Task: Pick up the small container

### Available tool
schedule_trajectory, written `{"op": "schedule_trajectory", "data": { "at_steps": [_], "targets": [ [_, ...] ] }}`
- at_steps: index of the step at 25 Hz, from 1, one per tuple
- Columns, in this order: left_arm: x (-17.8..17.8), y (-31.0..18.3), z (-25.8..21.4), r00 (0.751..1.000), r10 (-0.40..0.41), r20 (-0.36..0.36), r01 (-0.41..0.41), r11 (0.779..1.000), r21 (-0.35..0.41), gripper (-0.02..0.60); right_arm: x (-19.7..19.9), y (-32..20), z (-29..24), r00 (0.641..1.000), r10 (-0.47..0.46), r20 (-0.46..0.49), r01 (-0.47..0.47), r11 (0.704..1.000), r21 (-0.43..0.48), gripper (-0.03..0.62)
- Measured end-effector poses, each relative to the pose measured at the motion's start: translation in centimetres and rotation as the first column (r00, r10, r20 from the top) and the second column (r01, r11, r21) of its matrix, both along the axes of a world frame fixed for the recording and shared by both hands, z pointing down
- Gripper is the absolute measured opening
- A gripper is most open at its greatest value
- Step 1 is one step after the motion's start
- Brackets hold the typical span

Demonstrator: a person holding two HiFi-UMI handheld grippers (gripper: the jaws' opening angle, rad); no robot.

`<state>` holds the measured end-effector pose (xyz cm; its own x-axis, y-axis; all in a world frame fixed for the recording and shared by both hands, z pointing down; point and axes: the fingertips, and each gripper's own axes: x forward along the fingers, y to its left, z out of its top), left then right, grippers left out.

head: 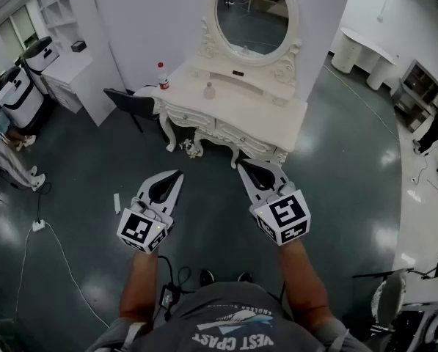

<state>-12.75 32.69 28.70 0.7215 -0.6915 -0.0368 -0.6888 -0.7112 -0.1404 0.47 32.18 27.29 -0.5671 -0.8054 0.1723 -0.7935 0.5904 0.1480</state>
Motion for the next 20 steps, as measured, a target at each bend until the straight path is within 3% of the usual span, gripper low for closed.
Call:
{"op": "schedule_trajectory", "data": {
  "at_steps": [12,20],
  "targets": [
    [-2.6,-1.6,0.7,0.999,0.041,-0.006,-0.041,0.999,0.001,0.015,-2.9,-1.1,0.7,0.999,0.031,-0.012,-0.031,1.0,-0.003,0.025],
    [-4.1,-3.7,1.1,0.998,0.053,-0.016,-0.053,0.999,-0.006,0.015,-4.4,-3.2,1.0,0.999,0.029,0.034,-0.028,0.999,-0.027,0.026]
  ]
}}
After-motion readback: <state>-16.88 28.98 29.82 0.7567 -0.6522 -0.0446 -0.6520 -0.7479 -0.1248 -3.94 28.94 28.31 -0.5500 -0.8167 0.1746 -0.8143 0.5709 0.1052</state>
